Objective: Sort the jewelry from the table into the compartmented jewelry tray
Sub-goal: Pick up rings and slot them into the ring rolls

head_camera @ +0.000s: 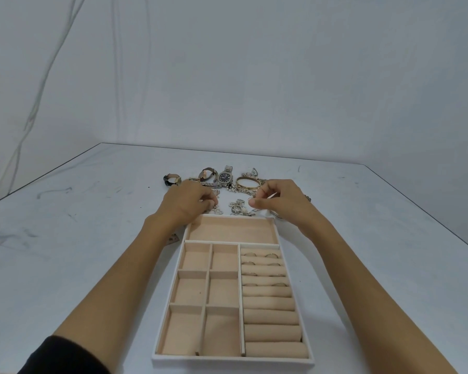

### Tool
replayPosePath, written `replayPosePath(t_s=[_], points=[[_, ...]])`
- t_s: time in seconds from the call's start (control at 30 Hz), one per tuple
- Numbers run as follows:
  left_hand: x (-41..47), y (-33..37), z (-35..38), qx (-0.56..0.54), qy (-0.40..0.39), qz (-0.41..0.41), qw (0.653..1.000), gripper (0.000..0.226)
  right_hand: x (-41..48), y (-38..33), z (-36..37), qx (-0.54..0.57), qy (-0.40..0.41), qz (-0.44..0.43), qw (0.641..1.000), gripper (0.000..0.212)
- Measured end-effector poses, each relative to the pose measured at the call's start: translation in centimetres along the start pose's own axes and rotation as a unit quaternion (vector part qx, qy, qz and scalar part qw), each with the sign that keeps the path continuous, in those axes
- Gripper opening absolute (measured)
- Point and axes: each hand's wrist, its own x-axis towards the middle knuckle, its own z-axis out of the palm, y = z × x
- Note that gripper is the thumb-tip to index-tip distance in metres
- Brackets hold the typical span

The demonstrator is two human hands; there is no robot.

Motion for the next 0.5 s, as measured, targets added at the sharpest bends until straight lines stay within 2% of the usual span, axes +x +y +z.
replayPosePath(t_s=[0.17,0.37,0.5], points=[[0.02,-0.61,-0.64,-0.003,-0.048,-0.031,0.998,0.015,-0.01,-0.01,-0.11,-0.001,0.005,-0.001,1.000,0.019],[-0.05,0.03,-0.90,0.032,-0.026,-0.053,0.998,0.011,0.04,-0.13,-0.32,-0.011,0.007,-0.009,1.000,0.018],[-0.17,-0.27,-0.72,-0.036,-0.043,-0.066,0.996,0.008,0.06,-0.02,-0.25,-0.022,0.009,-0.012,1.000,0.017]])
